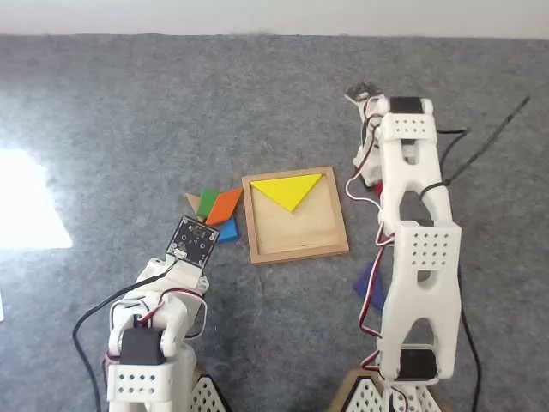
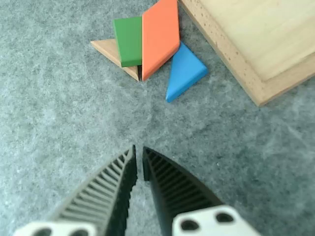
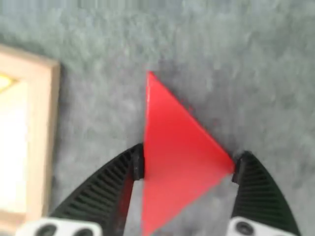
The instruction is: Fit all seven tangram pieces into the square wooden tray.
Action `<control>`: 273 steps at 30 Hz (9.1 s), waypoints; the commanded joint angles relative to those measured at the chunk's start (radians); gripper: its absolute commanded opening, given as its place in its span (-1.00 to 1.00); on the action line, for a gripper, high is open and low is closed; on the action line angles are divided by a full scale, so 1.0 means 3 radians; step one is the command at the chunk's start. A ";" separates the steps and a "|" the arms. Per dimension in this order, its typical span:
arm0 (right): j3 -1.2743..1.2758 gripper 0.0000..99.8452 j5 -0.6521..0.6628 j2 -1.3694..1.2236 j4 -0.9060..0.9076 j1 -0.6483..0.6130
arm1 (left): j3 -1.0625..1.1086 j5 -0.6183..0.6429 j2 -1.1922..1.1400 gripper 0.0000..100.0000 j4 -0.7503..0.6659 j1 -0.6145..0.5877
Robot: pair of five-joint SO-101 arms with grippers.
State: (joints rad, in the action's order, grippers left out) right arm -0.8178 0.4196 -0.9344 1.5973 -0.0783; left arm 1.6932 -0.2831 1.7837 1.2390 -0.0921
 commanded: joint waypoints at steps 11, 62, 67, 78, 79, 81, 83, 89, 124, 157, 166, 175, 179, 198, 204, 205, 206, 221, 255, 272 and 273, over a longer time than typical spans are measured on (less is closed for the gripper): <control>0.0000 -0.46 -0.0890 0.1399 0.0678 -0.0647 | -0.0028 0.0020 -0.0026 -0.96 0.0020 -0.0015; 0.1744 -0.42 0.0450 0.0795 -0.1235 0.0059 | -0.0028 0.0020 -0.0026 -0.96 0.0020 -0.0015; 0.1698 -0.45 0.0465 0.0770 -0.1220 0.0054 | -0.0028 0.0020 -0.0026 -0.96 0.0020 -0.0015; 0.1309 -0.45 0.0015 0.1133 -0.0606 -0.0069 | -0.0028 0.0020 -0.0026 -0.96 0.0020 -0.0015; 0.1263 -0.45 -0.0046 0.1235 -0.0519 -0.0110 | -0.0028 0.0020 -0.0026 -0.96 0.0020 -0.0015; 0.1222 -0.45 -0.0164 0.1470 -0.0340 -0.0243 | -0.0028 0.0020 -0.0026 -0.96 0.0020 -0.0015; 0.1227 -0.45 -0.0307 0.1711 -0.0187 -0.0432 | -0.0028 0.0020 -0.0026 -0.96 0.0020 -0.0015; 0.1233 -0.44 -0.0557 0.2156 0.0079 -0.0826 | -0.0028 0.0020 -0.0026 -0.96 0.0020 -0.0015; 0.1381 -0.43 0.0557 0.0580 -0.0882 0.0079 | -0.0028 0.0020 -0.0026 -0.96 0.0020 -0.0015; 0.1371 -0.25 -0.0496 0.1327 -0.0534 0.0125 | -0.0028 0.0020 -0.0026 -0.96 0.0020 -0.0015; 0.1713 -0.14 -0.1105 0.1496 -0.0432 0.0105 | -0.0028 0.0020 -0.0026 -0.96 0.0020 -0.0015; 0.1821 -0.14 -0.1028 0.0836 -0.1092 0.0023 | -0.0028 0.0020 -0.0026 -0.96 0.0020 -0.0015; 0.1662 -0.14 -0.1023 0.0760 -0.1025 0.0038 | -0.0028 0.0020 -0.0026 -0.96 0.0020 -0.0015; 0.1621 -0.50 -0.1043 0.0811 -0.0944 -0.0003 | -0.0028 0.0020 -0.0026 -0.96 0.0020 -0.0015; 0.1586 -0.50 -0.1048 0.1383 -0.0606 -0.0141 | -0.0028 0.0020 -0.0026 -0.96 0.0020 -0.0015; 0.1591 -0.50 -0.1048 0.1506 -0.0550 -0.0176 | -0.0028 0.0020 -0.0026 -0.96 0.0020 -0.0015; 0.1591 -0.50 -0.1048 0.1624 -0.0499 -0.0222 | -0.0028 0.0020 -0.0026 -0.96 0.0020 -0.0015; 0.1601 -0.50 -0.1959 0.1864 -0.0448 -0.1516 | -0.0028 0.0020 -0.0026 -0.96 0.0020 -0.0015; 0.1412 -0.49 -0.2215 0.1051 -0.0969 -0.2089 | -0.0028 0.0020 -0.0026 -0.96 0.0020 -0.0015; 0.1412 0.04 -0.2209 0.1455 -0.0780 -0.2094 | -0.0028 0.0020 -0.0026 -0.96 0.0020 -0.0015; 0.1417 0.04 -0.2204 0.1634 -0.0703 -0.2064 | -0.0028 0.0020 -0.0026 -0.96 0.0020 -0.0015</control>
State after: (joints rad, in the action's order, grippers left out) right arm -0.3422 -0.2386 -0.6229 1.3226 -0.6997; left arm 1.6932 -0.2831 1.7837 1.2390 -0.0921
